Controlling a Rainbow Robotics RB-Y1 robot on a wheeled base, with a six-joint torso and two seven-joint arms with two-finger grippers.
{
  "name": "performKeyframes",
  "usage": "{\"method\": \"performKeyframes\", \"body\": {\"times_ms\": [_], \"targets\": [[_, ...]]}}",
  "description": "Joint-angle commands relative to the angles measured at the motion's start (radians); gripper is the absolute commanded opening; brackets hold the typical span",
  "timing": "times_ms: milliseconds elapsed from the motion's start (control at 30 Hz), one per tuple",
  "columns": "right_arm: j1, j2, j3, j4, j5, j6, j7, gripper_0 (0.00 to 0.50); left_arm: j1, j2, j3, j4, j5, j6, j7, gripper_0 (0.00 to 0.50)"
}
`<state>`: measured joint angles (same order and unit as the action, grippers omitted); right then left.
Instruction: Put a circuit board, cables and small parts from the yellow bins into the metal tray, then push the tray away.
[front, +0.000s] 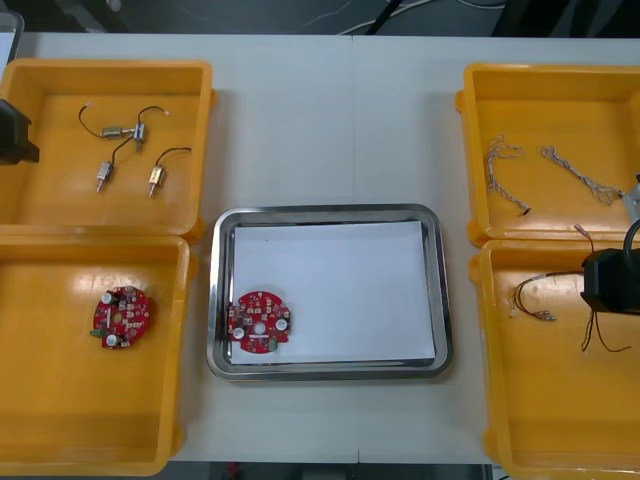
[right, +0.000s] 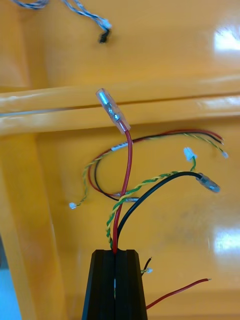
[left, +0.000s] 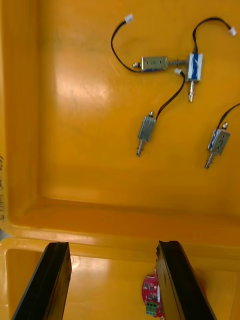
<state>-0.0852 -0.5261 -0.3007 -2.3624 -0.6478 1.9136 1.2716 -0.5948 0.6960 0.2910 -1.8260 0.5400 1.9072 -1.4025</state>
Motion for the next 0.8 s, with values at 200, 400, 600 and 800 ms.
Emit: {"method": "performKeyframes", "body": {"times_ms": [200, 400, 600, 800], "targets": [[-0.131, -0.066, -0.012, -0.034, -0.055, 0.006, 0.207, 0.000, -0.059, 0.054, 0.045, 0.014, -0.020, -0.093, -0.004, 0.500], [-0.179, -0.075, 0.031, -0.034, -0.064, 0.006, 0.301, 0.000, -0.059, 0.054, 0.043, 0.016, -0.017, -0.096, -0.012, 0.500], [-0.197, -0.101, 0.141, -0.035, -0.078, 0.006, 0.325, 0.000, -0.059, 0.054, 0.042, 0.016, -0.009, -0.096, -0.020, 0.500], [-0.226, -0.135, 0.264, -0.060, -0.087, 0.006, 0.338, 0.000, -0.059, 0.046, 0.031, 0.076, 0.011, -0.148, -0.041, 0.500]]}}
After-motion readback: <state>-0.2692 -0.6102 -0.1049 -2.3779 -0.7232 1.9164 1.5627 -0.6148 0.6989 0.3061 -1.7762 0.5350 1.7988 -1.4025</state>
